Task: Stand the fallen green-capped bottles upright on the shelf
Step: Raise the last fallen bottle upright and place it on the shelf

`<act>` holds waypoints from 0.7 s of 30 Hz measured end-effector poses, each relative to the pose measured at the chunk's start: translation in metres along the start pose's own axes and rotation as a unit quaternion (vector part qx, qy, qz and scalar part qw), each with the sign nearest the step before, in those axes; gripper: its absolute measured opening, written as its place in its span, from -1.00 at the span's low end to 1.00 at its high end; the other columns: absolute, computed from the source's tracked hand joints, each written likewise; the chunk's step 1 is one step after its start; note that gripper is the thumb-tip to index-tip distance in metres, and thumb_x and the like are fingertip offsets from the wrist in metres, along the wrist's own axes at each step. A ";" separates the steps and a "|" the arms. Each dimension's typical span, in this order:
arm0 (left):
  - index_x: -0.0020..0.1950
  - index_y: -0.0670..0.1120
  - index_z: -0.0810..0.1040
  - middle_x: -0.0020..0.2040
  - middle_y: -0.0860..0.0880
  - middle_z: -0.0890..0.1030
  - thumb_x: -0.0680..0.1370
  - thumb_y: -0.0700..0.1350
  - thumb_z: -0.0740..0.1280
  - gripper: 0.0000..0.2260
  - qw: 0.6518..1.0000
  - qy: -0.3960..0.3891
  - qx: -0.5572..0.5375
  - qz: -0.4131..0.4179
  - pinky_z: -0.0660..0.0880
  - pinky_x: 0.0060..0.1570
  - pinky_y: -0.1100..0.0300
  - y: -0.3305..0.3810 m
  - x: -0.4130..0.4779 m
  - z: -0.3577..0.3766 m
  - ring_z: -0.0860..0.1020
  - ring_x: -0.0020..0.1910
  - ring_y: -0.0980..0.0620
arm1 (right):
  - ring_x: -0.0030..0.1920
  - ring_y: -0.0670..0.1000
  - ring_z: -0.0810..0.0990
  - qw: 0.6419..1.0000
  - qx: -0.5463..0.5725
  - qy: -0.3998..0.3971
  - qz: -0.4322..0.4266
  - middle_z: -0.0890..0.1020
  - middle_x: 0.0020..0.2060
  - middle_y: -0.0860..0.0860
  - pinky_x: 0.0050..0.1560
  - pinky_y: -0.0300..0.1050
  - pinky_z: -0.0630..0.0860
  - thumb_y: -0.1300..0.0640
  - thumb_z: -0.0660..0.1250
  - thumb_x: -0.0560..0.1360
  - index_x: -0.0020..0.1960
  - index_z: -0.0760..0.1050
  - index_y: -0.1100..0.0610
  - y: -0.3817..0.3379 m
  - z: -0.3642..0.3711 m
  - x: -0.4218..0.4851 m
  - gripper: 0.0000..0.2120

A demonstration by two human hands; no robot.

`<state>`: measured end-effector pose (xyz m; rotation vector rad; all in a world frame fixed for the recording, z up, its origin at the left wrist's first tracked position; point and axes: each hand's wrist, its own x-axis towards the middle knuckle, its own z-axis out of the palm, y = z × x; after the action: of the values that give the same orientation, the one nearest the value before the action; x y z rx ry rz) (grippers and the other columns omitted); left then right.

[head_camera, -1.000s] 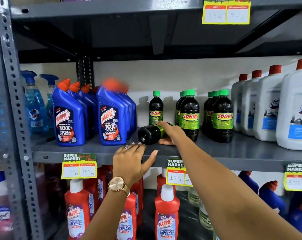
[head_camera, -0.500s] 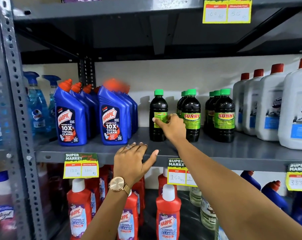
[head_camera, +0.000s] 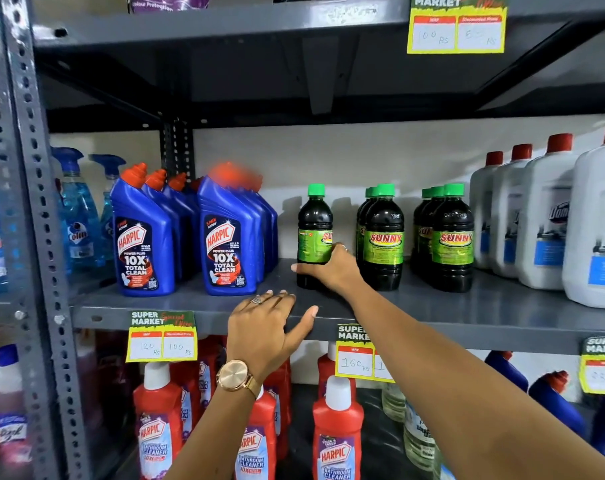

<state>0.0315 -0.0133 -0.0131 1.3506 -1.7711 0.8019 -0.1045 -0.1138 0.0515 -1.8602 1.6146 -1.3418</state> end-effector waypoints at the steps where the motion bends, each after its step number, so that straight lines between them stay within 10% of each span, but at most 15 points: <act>1: -0.13 -0.07 0.72 -0.13 -0.02 0.74 0.48 0.22 0.15 -0.53 1.000 0.000 0.001 0.000 0.58 -0.13 0.14 0.000 0.000 0.000 0.70 -0.10 -0.02 | 0.14 0.14 0.60 0.999 0.026 -0.020 0.003 0.62 0.14 0.16 0.17 0.02 0.56 -0.07 0.58 0.23 0.25 0.46 0.24 -0.001 0.003 0.001 -0.29; 9: -0.12 -0.07 0.71 -0.14 -0.02 0.74 0.49 0.22 0.15 -0.53 1.000 -0.003 0.001 0.003 0.58 -0.14 0.14 -0.001 0.000 0.000 0.70 -0.10 -0.01 | 0.17 0.10 0.56 1.000 0.017 -0.007 -0.018 0.58 0.14 0.10 0.17 -0.04 0.52 -0.12 0.61 0.21 0.31 0.38 0.21 -0.001 0.002 -0.001 -0.18; 14: -0.13 -0.07 0.72 -0.14 -0.02 0.74 0.48 0.22 0.16 -0.54 1.000 0.001 -0.006 0.002 0.58 -0.14 0.16 -0.001 0.001 0.001 0.70 -0.11 -0.01 | 0.14 0.13 0.61 0.996 0.071 -0.059 0.001 0.66 0.10 0.16 0.17 -0.03 0.55 0.08 0.52 0.29 0.19 0.53 0.27 0.001 0.003 0.004 -0.47; 21: -0.10 -0.07 0.71 -0.13 -0.02 0.74 0.49 0.22 0.17 -0.55 1.000 -0.009 -0.004 -0.001 0.58 -0.12 0.13 -0.001 0.001 0.001 0.70 -0.09 -0.02 | 0.26 0.15 0.53 1.000 -0.015 -0.008 -0.020 0.55 0.24 0.16 0.26 0.04 0.52 -0.24 0.60 0.13 0.35 0.35 0.23 -0.001 0.005 -0.001 -0.02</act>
<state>0.0322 -0.0144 -0.0127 1.3581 -1.7857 0.7815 -0.0995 -0.1144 0.0495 -1.9259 1.6070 -1.3221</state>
